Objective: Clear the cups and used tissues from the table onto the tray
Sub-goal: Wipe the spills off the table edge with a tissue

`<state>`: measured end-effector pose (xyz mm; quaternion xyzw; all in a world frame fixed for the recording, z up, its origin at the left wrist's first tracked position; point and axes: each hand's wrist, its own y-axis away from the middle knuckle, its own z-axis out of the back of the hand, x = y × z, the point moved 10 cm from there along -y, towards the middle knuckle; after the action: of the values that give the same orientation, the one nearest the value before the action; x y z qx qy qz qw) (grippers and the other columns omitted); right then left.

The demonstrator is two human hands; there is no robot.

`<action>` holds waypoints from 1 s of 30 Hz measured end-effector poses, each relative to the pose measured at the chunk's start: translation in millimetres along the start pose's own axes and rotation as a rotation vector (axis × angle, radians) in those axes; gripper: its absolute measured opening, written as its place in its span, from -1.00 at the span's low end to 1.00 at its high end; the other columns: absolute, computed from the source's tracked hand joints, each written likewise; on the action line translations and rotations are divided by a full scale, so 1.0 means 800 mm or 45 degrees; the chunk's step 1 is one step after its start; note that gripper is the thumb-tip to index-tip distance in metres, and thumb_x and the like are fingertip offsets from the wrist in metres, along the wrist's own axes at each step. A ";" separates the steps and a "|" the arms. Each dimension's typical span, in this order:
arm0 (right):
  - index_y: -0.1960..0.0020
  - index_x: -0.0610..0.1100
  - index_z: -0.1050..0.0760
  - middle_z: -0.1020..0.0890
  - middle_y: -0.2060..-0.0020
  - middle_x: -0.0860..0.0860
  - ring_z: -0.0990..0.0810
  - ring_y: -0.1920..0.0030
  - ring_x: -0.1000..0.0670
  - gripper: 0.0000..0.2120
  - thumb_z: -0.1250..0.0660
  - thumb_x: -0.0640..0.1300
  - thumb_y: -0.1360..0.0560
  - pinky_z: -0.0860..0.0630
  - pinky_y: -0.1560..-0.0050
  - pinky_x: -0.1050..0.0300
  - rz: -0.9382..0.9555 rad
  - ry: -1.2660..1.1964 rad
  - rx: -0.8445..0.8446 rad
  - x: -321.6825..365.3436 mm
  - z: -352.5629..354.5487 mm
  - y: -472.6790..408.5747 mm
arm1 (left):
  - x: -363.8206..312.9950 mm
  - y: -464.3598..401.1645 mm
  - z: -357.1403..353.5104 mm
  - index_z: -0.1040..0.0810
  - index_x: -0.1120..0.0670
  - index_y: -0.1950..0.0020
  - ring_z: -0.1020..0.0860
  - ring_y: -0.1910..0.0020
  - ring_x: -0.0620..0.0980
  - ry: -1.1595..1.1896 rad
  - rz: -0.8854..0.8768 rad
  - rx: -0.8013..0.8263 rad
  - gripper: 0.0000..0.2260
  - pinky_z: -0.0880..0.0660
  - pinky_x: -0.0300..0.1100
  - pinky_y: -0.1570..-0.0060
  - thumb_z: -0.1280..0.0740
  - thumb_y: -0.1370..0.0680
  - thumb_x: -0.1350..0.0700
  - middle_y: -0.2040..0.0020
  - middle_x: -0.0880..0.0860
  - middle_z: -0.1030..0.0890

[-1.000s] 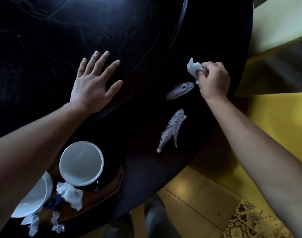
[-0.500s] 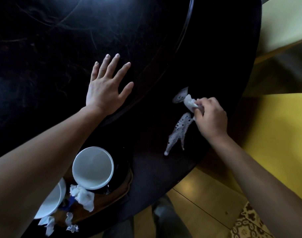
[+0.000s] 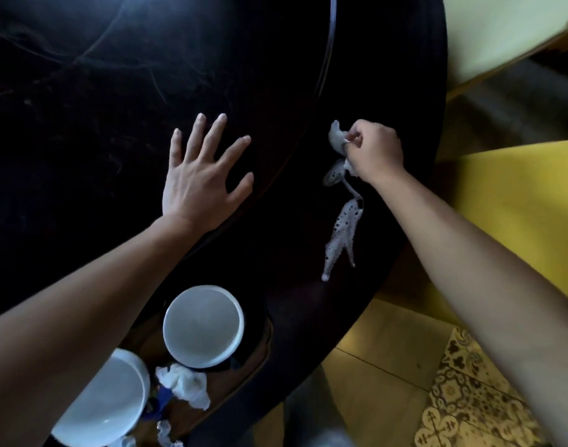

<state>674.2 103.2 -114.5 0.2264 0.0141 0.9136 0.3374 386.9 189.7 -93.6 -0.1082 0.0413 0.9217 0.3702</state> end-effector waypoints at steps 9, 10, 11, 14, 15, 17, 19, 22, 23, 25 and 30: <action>-0.05 -0.08 -0.61 -0.65 0.03 -0.06 -0.63 0.01 -0.08 -0.89 -0.40 -0.11 -0.54 -0.54 0.03 0.08 0.121 0.044 0.155 0.001 -0.011 0.057 | 0.016 0.000 0.013 -0.27 -0.09 -0.61 0.04 -0.67 0.17 0.106 0.164 -0.133 -0.43 0.08 0.23 -0.60 -0.20 -0.62 -0.22 -0.69 0.09 -0.05; -0.05 -0.09 -0.61 -0.64 0.05 -0.04 -0.62 0.01 -0.06 -0.89 -0.40 -0.12 -0.54 -0.50 0.05 0.12 0.146 0.055 0.180 0.002 -0.012 0.054 | 0.022 0.001 0.013 -0.26 -0.09 -0.61 0.05 -0.67 0.17 0.106 0.221 -0.135 -0.43 0.09 0.24 -0.59 -0.20 -0.62 -0.22 -0.69 0.09 -0.03; -0.05 -0.09 -0.62 -0.63 0.08 -0.02 -0.61 0.02 -0.05 -0.90 -0.41 -0.12 -0.54 -0.44 0.07 0.16 0.171 0.064 0.213 0.002 -0.013 0.052 | 0.022 0.000 0.010 -0.25 -0.10 -0.61 0.05 -0.67 0.17 0.087 0.237 -0.116 -0.42 0.10 0.25 -0.59 -0.19 -0.62 -0.24 -0.69 0.09 -0.04; -0.02 -0.06 -0.63 -0.59 0.17 0.04 -0.61 0.07 -0.03 -0.91 -0.42 -0.13 -0.51 -0.40 0.11 0.18 0.257 0.036 0.311 0.002 -0.010 0.046 | 0.016 -0.007 0.006 -0.24 -0.13 -0.61 0.04 -0.67 0.16 0.067 0.210 -0.077 -0.42 0.11 0.25 -0.59 -0.17 -0.62 -0.29 -0.68 0.07 -0.06; -0.02 -0.05 -0.63 -0.60 0.19 0.04 -0.61 0.11 -0.02 -0.90 -0.42 -0.12 -0.51 -0.45 0.12 0.15 0.302 -0.002 0.298 0.005 -0.005 0.045 | 0.015 -0.007 0.006 -0.25 -0.13 -0.61 0.04 -0.67 0.15 0.077 0.211 -0.081 -0.42 0.11 0.25 -0.59 -0.18 -0.62 -0.30 -0.68 0.07 -0.07; -0.03 -0.02 -0.62 -0.60 0.21 0.04 -0.58 0.19 0.02 -0.89 -0.41 -0.11 -0.51 -0.54 0.14 0.10 0.369 -0.090 0.192 0.011 0.012 0.038 | 0.014 -0.009 0.006 -0.28 -0.12 -0.60 0.04 -0.67 0.15 0.085 0.223 -0.096 -0.42 0.11 0.26 -0.59 -0.20 -0.62 -0.29 -0.68 0.06 -0.07; -0.02 -0.01 -0.63 -0.58 0.22 0.05 -0.55 0.25 0.06 -0.89 -0.40 -0.12 -0.50 -0.53 0.17 0.12 0.399 -0.151 0.122 0.016 0.019 0.034 | 0.013 -0.012 0.004 -0.30 -0.11 -0.59 0.02 -0.67 0.15 0.079 0.232 -0.093 -0.43 0.10 0.26 -0.59 -0.20 -0.62 -0.29 -0.68 0.07 -0.10; 0.01 0.02 -0.67 -0.60 0.11 0.04 -0.62 0.13 0.01 -0.89 -0.40 -0.12 -0.50 -0.56 0.10 0.10 0.468 -0.088 0.226 0.027 -0.009 0.053 | 0.011 -0.017 0.002 -0.32 -0.10 -0.58 -0.01 -0.66 0.14 0.068 0.242 -0.087 -0.44 0.10 0.26 -0.59 -0.18 -0.62 -0.29 -0.67 0.07 -0.14; 0.01 0.03 -0.67 -0.61 0.08 0.03 -0.65 0.06 -0.04 -0.89 -0.40 -0.11 -0.50 -0.59 0.07 0.05 0.490 -0.055 0.268 0.028 -0.019 0.065 | 0.011 -0.019 0.002 -0.32 -0.10 -0.58 -0.01 -0.66 0.14 0.068 0.247 -0.086 -0.44 0.09 0.26 -0.59 -0.18 -0.62 -0.29 -0.67 0.06 -0.15; 0.01 0.03 -0.66 -0.60 0.06 0.04 -0.66 0.03 -0.09 -0.91 -0.41 -0.09 -0.51 -0.61 0.08 -0.01 0.513 -0.002 0.314 0.025 -0.028 0.087 | 0.008 -0.022 0.003 -0.32 -0.10 -0.58 -0.01 -0.66 0.14 0.066 0.249 -0.091 -0.45 0.09 0.25 -0.59 -0.18 -0.63 -0.28 -0.67 0.06 -0.15; -0.01 0.01 -0.64 -0.59 0.12 0.08 -0.63 0.10 -0.05 -0.89 -0.41 -0.11 -0.49 -0.60 0.09 -0.03 0.544 -0.050 0.311 0.018 -0.010 0.087 | 0.004 -0.026 0.003 -0.34 -0.09 -0.58 -0.02 -0.66 0.14 0.087 0.251 -0.115 -0.45 0.09 0.26 -0.59 -0.20 -0.62 -0.26 -0.66 0.06 -0.17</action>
<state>618.8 59.3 -103.1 0.2812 0.0697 0.9511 0.1070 398.4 207.5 -91.9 -0.1517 0.0228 0.9503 0.2708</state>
